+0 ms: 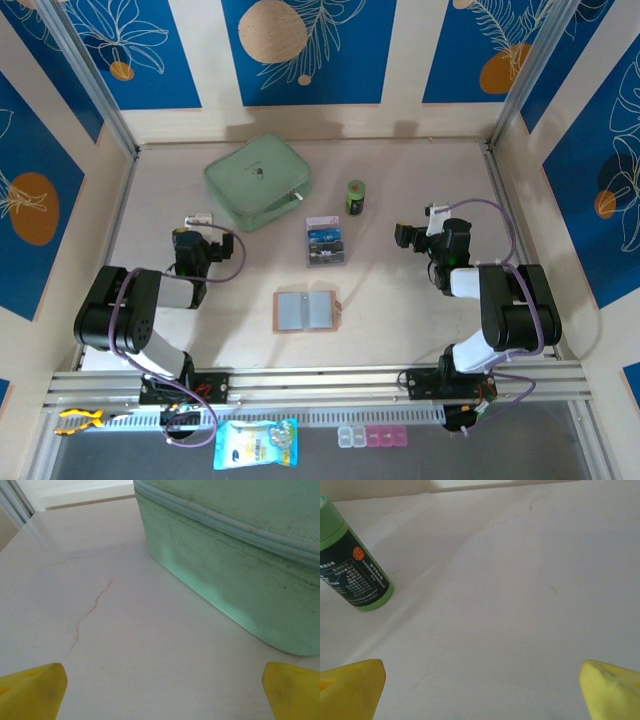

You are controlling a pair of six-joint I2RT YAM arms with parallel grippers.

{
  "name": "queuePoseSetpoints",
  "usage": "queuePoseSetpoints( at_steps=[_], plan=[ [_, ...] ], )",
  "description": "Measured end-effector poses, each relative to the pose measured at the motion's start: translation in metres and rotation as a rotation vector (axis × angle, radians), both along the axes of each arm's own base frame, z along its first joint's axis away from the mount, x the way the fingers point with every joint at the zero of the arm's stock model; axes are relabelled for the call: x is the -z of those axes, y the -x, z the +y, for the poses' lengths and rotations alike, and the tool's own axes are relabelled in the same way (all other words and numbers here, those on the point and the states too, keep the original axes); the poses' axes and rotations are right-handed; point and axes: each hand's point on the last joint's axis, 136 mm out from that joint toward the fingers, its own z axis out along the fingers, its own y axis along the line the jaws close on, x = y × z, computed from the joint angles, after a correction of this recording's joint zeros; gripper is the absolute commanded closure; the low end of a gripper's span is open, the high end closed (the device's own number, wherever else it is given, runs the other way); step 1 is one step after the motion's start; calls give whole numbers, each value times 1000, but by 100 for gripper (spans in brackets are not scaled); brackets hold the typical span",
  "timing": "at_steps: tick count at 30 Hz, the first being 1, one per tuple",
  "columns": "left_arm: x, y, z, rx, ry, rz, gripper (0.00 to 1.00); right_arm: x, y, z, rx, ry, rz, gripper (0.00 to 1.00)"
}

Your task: Take the credit cards out of the card holder

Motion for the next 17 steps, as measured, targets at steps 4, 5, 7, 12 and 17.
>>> queuePoseSetpoints(
  at_steps=[4,5,7,12,17],
  plan=[
    [-5,-2,-2,14,6,-22,0,-1,0,0,0,0,-5,1],
    [-6,-3,-4,23,10,-26,0,-1,0,0,-1,0,-5,1],
    [-7,-3,-6,35,14,-31,0,-1,0,0,-1,0,-5,1],
    [-7,-3,-9,53,12,-31,0,-1,0,1,-3,-2,-5,1],
    [-7,-3,-10,62,6,-30,0,-1,0,1,-7,-4,-5,1]
  ],
)
